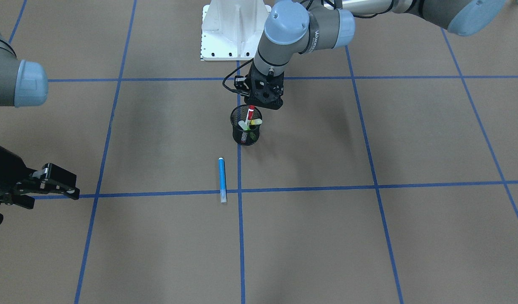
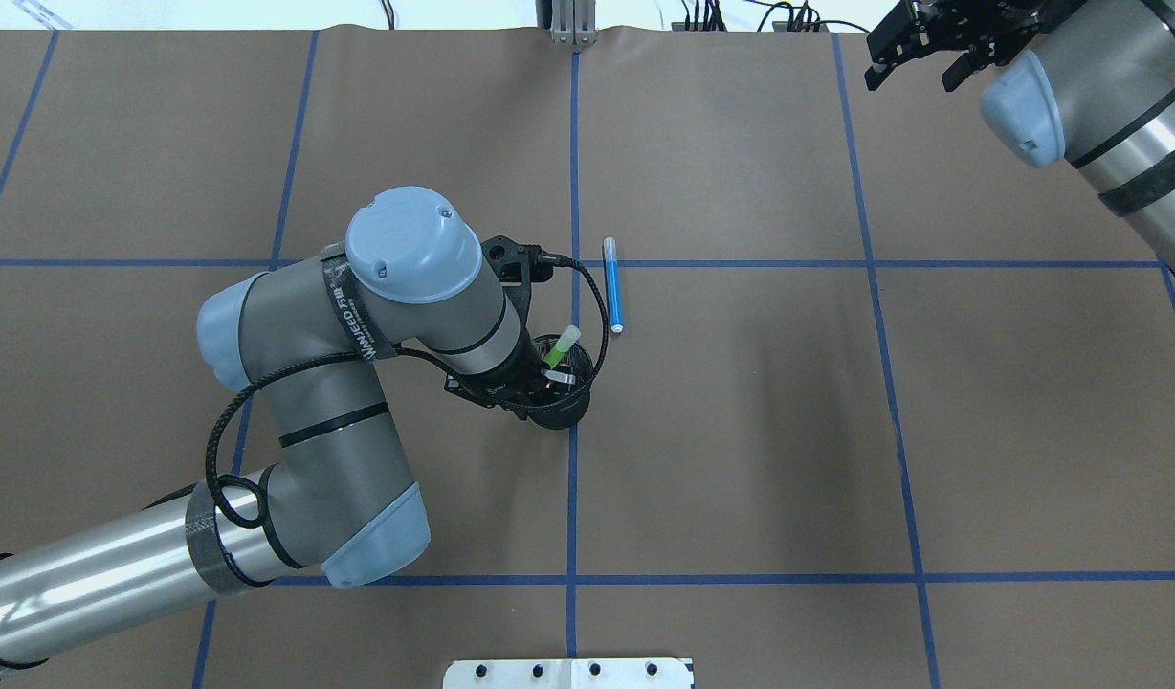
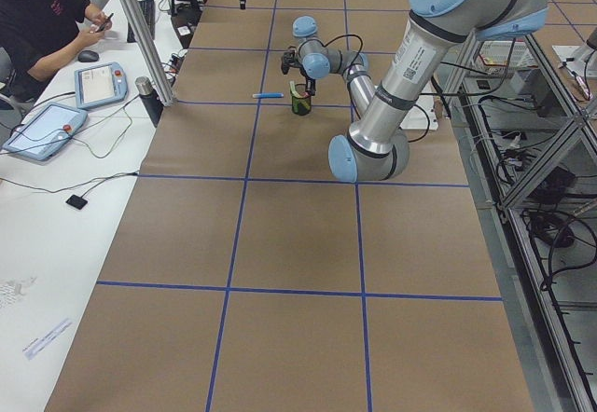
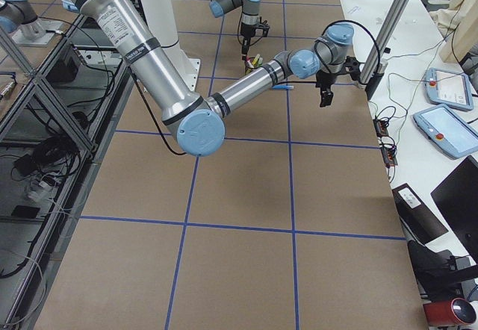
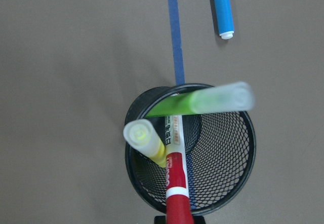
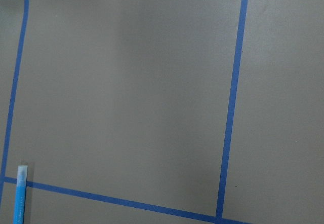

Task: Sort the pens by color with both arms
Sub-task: 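Lower the left gripper over the pens in the cup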

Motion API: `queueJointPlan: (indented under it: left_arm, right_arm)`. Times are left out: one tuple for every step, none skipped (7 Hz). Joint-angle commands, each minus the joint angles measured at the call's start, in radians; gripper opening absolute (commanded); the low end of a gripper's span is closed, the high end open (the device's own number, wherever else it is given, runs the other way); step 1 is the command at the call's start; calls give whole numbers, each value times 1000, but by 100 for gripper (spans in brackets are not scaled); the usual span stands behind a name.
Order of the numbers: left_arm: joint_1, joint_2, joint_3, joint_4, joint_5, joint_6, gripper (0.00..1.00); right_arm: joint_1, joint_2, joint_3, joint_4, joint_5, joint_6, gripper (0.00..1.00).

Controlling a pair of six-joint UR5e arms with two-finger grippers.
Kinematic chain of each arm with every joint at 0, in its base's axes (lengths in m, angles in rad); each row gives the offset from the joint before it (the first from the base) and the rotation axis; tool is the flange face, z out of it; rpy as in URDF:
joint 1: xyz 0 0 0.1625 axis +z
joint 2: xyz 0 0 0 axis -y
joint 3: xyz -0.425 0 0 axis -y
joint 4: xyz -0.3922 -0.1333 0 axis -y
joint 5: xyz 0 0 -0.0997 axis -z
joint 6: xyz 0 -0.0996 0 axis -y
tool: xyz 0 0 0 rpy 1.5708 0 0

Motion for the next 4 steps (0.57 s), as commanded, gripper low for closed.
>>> queueJointPlan:
  left_arm:
    - [0, 0, -4, -2, 0, 0, 1]
    - [0, -3, -15, -2, -2, 2, 1]
    - [-2, -2, -47, 3, -5, 20, 1]
    - [-6, 0, -76, 8, -9, 20, 0]
  right_arm:
    - [-3, 0, 0, 0, -4, 0, 99]
    - [-3, 0, 0, 0, -4, 0, 99]
    - [-5, 0, 0, 0, -6, 0, 99]
    - [-5, 0, 0, 0, -6, 0, 99]
